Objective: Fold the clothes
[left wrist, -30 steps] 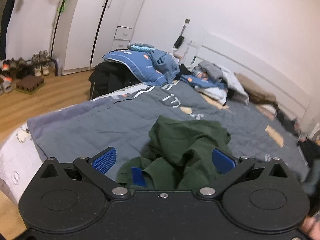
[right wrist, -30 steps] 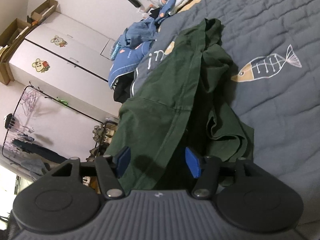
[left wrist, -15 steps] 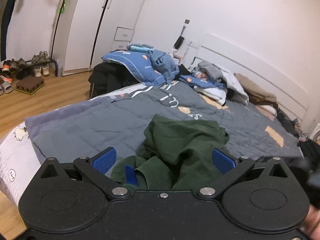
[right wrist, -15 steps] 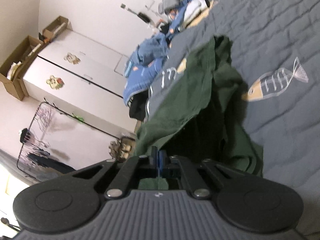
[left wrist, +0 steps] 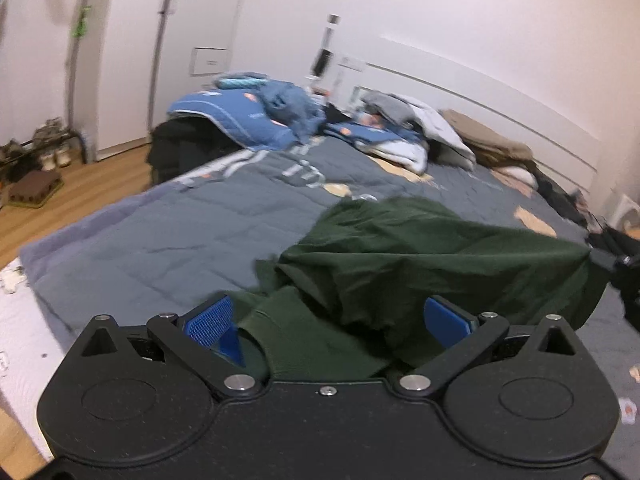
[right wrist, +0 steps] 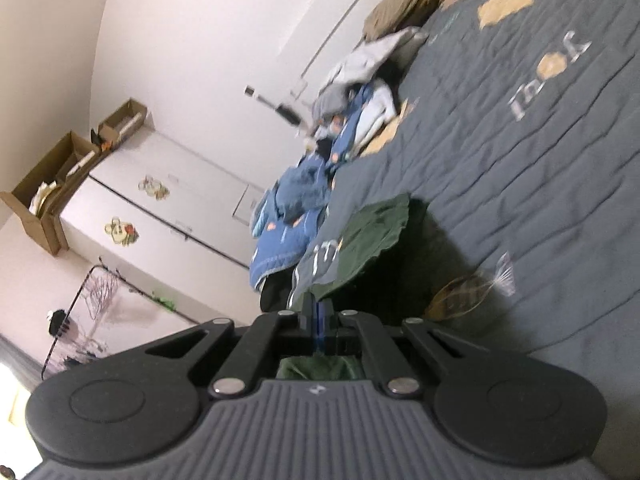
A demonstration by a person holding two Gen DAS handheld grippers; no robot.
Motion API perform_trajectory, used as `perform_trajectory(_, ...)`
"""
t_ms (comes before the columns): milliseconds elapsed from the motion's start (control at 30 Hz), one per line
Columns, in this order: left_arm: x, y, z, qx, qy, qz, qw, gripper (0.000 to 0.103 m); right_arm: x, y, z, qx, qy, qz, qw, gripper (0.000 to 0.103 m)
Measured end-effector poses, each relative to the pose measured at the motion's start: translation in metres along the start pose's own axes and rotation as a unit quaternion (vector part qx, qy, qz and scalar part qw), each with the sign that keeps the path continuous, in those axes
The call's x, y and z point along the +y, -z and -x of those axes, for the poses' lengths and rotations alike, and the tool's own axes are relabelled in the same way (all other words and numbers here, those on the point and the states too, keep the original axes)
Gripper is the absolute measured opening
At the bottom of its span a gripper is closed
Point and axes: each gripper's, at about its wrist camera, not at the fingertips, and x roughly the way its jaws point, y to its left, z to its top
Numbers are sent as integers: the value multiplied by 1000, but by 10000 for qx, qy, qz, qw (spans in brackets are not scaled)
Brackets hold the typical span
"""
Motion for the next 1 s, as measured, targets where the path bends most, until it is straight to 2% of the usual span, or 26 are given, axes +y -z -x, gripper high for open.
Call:
perform_trajectory(200,-36,19,-15,207,420,-411,9981,103,-39,-10,28,-63,233,103,9997,1)
perform_trajectory(400,-65,41,-36,393,450,-1112,9920,103,-62,-33,52,-334,149,-174,9992,1)
perform_trajectory(667,-66,40,-44,302,546,-1013,9929,103,-91,-65,86,-745,62,-505,9959,1)
perform_trajectory(867,-67,39,-41,247,615,-991,9929,103,-109,-94,126,-1375,667,-519,9869,1)
perform_trajectory(933,-67,37,-36,202,688,-980,9926,103,-114,-99,133,-1459,1008,-386,9834,1)
perform_trajectory(1000,-67,36,-33,162,737,-968,9924,103,-117,-99,130,-1296,1395,-145,9816,1)
